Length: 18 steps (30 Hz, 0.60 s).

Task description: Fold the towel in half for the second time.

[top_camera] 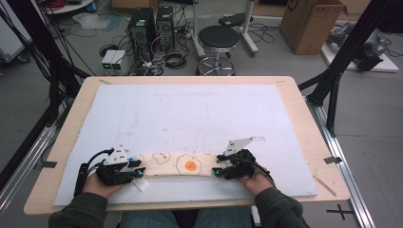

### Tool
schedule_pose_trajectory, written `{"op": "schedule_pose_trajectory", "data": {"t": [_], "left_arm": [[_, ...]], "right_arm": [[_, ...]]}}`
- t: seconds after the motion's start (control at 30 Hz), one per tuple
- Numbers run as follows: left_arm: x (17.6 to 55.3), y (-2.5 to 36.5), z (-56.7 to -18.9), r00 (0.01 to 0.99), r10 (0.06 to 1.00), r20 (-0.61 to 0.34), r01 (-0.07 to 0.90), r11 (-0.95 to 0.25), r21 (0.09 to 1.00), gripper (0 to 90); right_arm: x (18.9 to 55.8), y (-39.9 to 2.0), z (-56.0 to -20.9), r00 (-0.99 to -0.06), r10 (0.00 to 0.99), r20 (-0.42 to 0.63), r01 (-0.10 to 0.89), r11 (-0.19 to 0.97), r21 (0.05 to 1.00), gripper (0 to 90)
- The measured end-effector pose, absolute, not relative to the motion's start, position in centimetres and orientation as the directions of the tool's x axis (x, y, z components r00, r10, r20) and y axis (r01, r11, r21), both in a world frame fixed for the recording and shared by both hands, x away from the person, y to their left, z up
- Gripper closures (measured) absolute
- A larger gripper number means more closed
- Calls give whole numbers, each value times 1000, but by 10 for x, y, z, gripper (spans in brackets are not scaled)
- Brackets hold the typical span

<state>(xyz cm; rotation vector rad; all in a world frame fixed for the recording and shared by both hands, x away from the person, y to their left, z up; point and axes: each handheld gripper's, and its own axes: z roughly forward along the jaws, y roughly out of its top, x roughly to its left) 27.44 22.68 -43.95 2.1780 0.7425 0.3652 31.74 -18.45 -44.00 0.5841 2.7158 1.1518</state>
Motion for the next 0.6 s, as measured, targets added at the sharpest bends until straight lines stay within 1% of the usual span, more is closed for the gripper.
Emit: {"op": "schedule_pose_trajectory", "data": {"t": [0.17,0.27,0.43,0.6], "left_arm": [[274,228,-438,787,616,4,391,-504,770,631],[273,229,-433,782,623,-10,386,-472,792,606],[276,235,-427,758,652,-18,386,-425,819,604],[279,243,-423,734,677,-59,395,-354,848,597]], "right_arm": [[317,-185,-440,-916,400,31,298,627,720,463],[318,-185,-439,-913,405,41,307,619,723,439],[322,-190,-431,-904,420,76,326,566,757,434],[327,-198,-423,-888,449,99,350,521,779,432]]}}
